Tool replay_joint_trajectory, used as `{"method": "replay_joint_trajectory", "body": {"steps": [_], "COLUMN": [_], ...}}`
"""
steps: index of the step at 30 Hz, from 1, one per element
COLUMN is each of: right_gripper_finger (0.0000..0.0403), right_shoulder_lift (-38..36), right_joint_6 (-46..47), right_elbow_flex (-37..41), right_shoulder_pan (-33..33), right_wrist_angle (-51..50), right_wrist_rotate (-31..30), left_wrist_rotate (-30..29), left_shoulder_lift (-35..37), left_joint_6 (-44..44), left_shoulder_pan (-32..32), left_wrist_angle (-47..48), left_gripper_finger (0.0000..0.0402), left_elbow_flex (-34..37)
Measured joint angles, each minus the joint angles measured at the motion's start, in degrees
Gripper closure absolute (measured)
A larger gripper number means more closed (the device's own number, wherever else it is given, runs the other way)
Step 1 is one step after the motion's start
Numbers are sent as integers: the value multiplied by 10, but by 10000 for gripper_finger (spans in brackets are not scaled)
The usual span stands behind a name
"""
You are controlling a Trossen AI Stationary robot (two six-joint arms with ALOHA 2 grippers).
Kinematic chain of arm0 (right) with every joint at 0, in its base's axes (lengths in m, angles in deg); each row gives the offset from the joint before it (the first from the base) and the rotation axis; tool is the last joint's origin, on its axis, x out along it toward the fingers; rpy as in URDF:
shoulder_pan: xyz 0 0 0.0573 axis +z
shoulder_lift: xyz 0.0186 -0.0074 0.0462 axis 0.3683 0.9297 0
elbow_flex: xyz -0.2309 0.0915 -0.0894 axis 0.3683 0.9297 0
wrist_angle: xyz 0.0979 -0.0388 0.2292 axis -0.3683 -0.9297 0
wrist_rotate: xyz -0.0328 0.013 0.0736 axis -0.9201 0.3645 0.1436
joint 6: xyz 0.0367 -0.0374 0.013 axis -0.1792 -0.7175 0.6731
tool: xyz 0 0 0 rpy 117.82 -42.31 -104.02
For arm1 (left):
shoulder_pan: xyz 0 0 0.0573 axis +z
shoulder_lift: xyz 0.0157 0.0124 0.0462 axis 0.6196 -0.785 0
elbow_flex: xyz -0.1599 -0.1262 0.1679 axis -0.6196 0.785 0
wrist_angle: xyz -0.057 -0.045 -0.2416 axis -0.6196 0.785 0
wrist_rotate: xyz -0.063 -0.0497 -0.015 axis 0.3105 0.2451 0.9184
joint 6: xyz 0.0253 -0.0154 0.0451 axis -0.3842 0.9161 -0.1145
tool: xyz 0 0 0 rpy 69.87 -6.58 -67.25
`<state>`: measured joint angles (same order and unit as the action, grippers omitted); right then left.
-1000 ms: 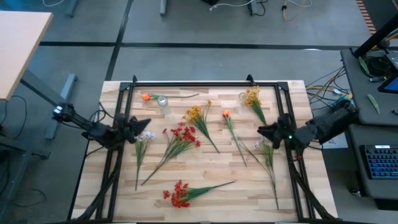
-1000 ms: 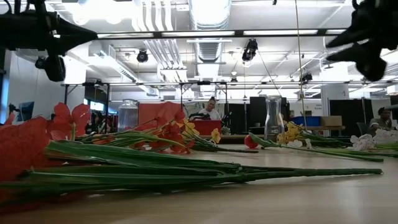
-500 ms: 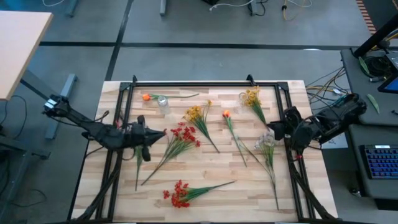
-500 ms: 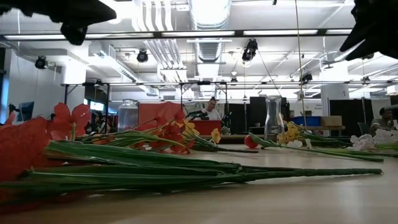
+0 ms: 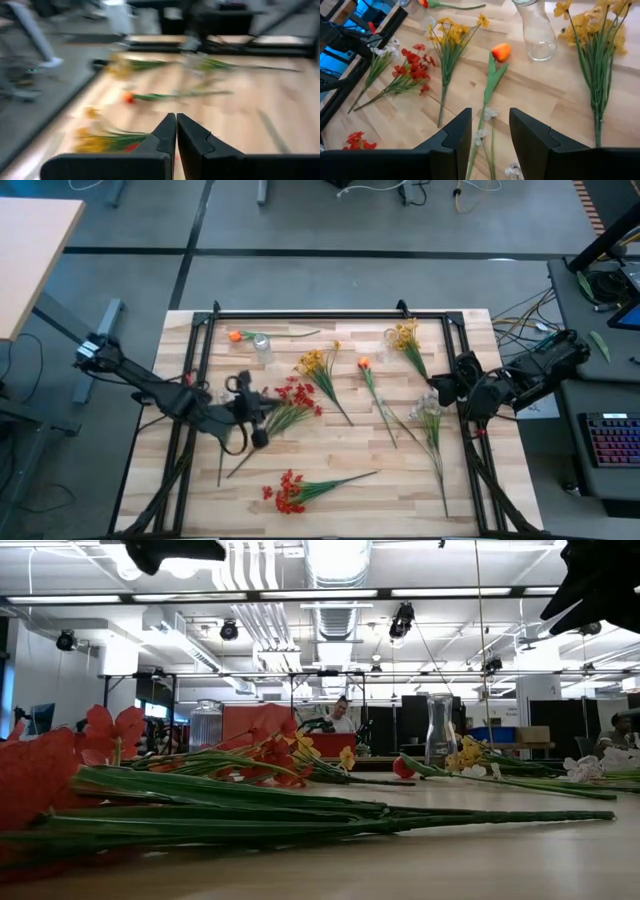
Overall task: Sort flowers into vase by color
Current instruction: Put the right white flowers into the left transparent flower vase
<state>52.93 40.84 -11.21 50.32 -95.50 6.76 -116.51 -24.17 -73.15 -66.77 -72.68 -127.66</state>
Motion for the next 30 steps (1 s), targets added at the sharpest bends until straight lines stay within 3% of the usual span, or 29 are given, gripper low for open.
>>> {"method": "replay_joint_trajectory", "body": {"steps": [3, 7, 9, 13, 19, 26, 30], "right_gripper_finger": [280, 280, 280, 280, 280, 280, 280], "right_shoulder_lift": [0, 0, 0, 0, 0, 0, 0], "right_joint_6": [3, -3, -10, -10, -23, -26, -9], "right_elbow_flex": [0, 0, 0, 0, 0, 0, 0], "right_shoulder_pan": [0, 0, 0, 0, 0, 0, 0], "right_wrist_angle": [1, 1, 1, 1, 1, 1, 7], "right_wrist_rotate": [8, 8, 8, 8, 8, -3, 3], "left_wrist_rotate": [84, 275, 312, 304, 246, 240, 194], "left_shoulder_lift": [-31, -63, -73, -88, -107, -113, -109], "left_joint_6": [5, -36, -51, -41, 9, 15, 11], "left_shoulder_pan": [0, -1, -1, 0, 0, -2, 0], "left_wrist_angle": [-3, -59, -100, -112, -114, -116, -98], "left_gripper_finger": [402, 402, 402, 402, 402, 402, 402], "left_elbow_flex": [-28, -42, -42, -43, -43, -43, -43]}}
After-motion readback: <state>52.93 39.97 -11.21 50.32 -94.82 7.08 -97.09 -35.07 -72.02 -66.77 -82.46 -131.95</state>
